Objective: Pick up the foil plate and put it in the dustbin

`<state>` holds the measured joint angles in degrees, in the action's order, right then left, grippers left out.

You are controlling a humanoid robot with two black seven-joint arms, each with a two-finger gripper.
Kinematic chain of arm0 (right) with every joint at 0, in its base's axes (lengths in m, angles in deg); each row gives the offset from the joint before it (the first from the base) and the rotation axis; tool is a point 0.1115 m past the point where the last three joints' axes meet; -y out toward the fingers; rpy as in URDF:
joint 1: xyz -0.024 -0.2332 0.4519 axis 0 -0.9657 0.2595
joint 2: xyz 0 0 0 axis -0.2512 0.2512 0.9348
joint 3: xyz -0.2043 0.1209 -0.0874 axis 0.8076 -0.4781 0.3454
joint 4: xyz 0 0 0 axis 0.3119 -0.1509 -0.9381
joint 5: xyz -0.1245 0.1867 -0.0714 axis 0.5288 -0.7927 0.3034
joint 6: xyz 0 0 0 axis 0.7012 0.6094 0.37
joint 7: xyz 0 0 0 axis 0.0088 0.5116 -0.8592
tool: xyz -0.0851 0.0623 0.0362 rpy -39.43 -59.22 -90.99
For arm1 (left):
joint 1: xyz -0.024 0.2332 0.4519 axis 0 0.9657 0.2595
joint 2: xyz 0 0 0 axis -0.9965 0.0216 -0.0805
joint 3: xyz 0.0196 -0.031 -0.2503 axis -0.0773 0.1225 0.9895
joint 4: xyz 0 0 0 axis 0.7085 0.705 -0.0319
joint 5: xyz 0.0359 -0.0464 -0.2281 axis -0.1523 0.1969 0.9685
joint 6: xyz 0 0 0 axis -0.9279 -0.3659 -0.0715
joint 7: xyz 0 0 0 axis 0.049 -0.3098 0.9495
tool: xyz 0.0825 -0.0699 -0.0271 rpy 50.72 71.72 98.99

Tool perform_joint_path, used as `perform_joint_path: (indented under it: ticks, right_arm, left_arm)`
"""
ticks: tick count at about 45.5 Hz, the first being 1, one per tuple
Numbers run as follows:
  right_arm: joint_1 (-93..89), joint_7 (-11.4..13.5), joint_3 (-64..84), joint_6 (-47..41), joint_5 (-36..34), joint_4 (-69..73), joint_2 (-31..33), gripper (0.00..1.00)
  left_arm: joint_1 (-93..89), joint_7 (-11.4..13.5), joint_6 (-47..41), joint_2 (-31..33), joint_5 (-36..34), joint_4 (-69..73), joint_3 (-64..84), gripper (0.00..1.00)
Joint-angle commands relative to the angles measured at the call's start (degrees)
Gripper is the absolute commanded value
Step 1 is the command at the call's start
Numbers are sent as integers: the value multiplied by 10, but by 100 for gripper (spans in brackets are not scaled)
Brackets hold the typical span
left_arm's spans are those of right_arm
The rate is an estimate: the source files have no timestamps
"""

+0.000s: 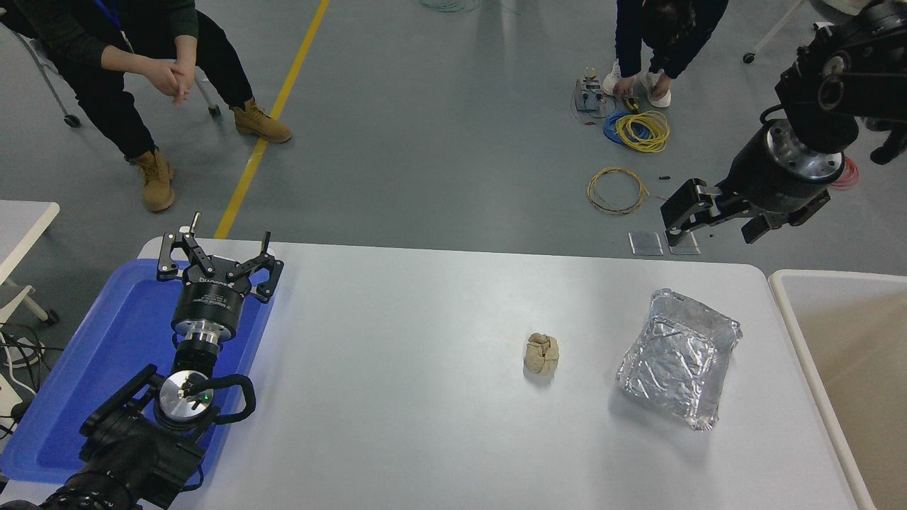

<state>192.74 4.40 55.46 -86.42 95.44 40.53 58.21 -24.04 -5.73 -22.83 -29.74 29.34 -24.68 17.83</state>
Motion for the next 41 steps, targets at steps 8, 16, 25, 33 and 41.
perform_joint_path:
  ticks: [8,16,25,33,41]
  right_arm:
    - [-72,1,50,0,-60,-1,7,100]
    - [-117,2,70,54,-100,-5,7,100]
    - [-170,3,72,169,-139,-9,9,100]
    - [-223,3,73,250,-168,-13,23,100]
    - [-274,2,68,315,-168,-26,26,100]
  left_arm:
    - [0,0,0,0,0,-1,0,100]
    - [0,0,0,1,0,-1,0,100]
    - [0,0,0,1,0,0,0,100]
    - [0,0,0,1,-1,0,0,100]
    - [0,0,0,0,0,-1,0,100]
